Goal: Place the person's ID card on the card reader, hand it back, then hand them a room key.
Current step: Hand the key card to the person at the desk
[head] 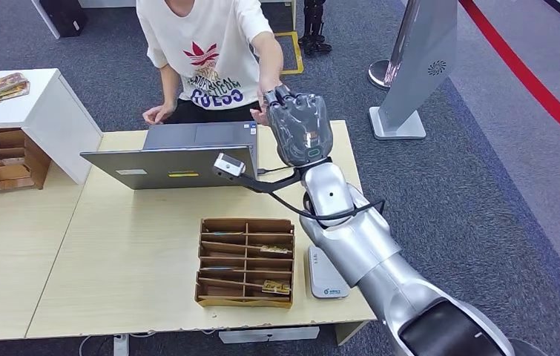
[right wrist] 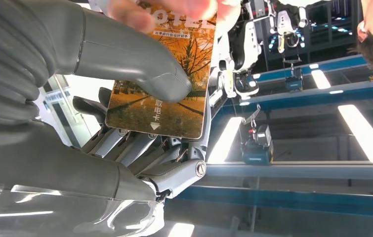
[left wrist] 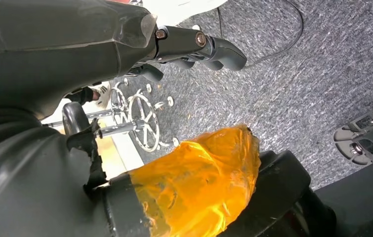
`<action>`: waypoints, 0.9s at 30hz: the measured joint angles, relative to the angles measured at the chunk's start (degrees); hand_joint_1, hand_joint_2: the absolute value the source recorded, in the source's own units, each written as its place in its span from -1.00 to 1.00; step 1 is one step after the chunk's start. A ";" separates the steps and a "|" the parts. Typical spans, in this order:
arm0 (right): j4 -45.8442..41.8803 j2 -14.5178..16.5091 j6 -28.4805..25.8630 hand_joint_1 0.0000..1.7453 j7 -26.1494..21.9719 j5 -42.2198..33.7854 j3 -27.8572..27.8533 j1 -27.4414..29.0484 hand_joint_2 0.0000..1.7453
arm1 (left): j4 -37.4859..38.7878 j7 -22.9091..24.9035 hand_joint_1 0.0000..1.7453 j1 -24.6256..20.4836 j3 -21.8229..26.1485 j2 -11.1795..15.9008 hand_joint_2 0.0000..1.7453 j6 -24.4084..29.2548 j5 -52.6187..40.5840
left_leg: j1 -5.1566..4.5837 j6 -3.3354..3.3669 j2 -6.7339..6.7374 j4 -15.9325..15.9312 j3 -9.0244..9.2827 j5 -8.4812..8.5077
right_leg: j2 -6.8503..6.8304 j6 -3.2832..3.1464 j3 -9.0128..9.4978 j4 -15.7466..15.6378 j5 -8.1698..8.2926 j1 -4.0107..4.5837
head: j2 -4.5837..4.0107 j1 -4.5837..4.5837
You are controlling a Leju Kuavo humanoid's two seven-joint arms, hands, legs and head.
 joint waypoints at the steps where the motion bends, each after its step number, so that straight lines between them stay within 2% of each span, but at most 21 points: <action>1: 0.00 0.02 0.00 0.82 0.00 0.03 -0.01 0.13 1.00 | 0.00 0.00 -1.00 0.01 0.00 0.00 -1.00 0.02 -0.05 | 0.00 0.00 0.00 0.00 0.00 0.00 | 0.00 0.00 0.00 0.00 0.00 0.00 | 0.00 0.00; 4: 0.09 0.16 0.02 -0.49 0.00 -0.04 -0.09 0.47 1.00 | 0.00 0.02 -1.00 0.02 0.00 -0.01 -1.00 0.03 -0.16 | 0.00 0.00 0.00 0.00 0.00 0.00 | 0.00 0.00 0.00 0.00 0.00 0.00 | 0.00 0.00; 5: 0.26 0.24 0.05 -0.74 0.00 -0.18 -0.16 0.51 1.00 | 0.00 0.03 -1.00 0.02 0.00 -0.01 -1.00 0.03 -0.18 | -0.01 0.00 0.00 0.00 0.00 0.00 | 0.00 0.00 0.00 0.00 0.00 0.00 | 0.00 0.00; 9: 1.57 0.64 0.33 -0.74 0.05 -0.76 -0.57 0.51 1.00 | 0.00 0.04 -1.00 0.06 0.00 -0.02 -1.00 0.09 -0.13 | -0.01 0.00 0.00 0.00 0.00 0.00 | 0.00 0.01 0.00 0.00 0.01 0.00 | 0.00 0.01; 10: 1.87 0.73 0.35 -0.81 0.07 -0.85 -0.67 0.51 1.00 | 0.00 0.04 -1.00 0.07 0.00 -0.02 -1.00 0.10 -0.11 | 0.00 0.00 0.00 0.00 0.00 0.00 | 0.00 0.01 0.00 0.00 0.01 0.00 | 0.00 0.00; 13: 2.60 0.92 0.37 -1.00 0.11 -0.94 -0.92 0.49 -0.50 | 0.00 0.05 -1.00 0.09 0.00 -0.02 -1.00 0.11 -0.10 | 0.00 0.00 0.00 0.00 0.00 0.00 | -0.01 0.01 0.00 0.00 0.01 0.00 | 0.00 0.01; 14: 2.81 0.98 0.48 -1.00 0.11 -1.05 -0.99 0.48 -1.00 | 0.00 0.05 -1.00 0.11 0.00 -0.02 -1.00 0.12 -0.08 | 0.00 0.00 0.00 0.00 0.00 0.00 | -0.01 0.01 0.00 0.00 0.01 0.00 | 0.00 0.01; 18: 3.71 1.57 2.59 -1.00 -1.53 -4.54 -1.42 0.53 -1.00 | 0.00 0.05 -1.00 0.14 0.00 -0.04 -1.00 0.19 0.48 | 0.00 0.00 0.00 0.00 0.00 0.00 | 0.00 0.01 0.00 0.00 0.01 0.00 | 0.00 0.01; 22: 2.05 2.55 4.81 -1.00 -7.21 -14.34 -1.68 2.55 1.00 | 0.00 0.08 -1.00 0.43 0.00 -0.02 -1.00 0.48 1.58 | 0.01 0.00 0.01 0.00 0.00 0.00 | 0.00 0.01 0.00 0.00 0.00 0.00 | 0.00 0.01; 25: -4.00 3.32 8.90 -1.00 -12.23 -27.95 -1.58 7.53 1.00 | 0.00 -0.13 -1.00 1.04 0.05 -0.01 -1.00 1.27 3.29 | 0.02 -0.02 -0.01 -0.01 0.00 -0.02 | 0.00 -0.01 -0.01 -0.01 -0.03 0.00 | 0.00 0.00; 27: -10.00 3.44 12.16 -1.00 -14.94 -38.11 -0.84 12.86 1.00 | 0.00 -0.69 -1.00 1.82 0.31 0.05 -1.00 2.13 4.94 | 0.02 -0.03 -0.02 -0.02 -0.01 -0.08 | 0.00 -0.03 -0.02 -0.02 -0.09 0.00 | 0.00 0.01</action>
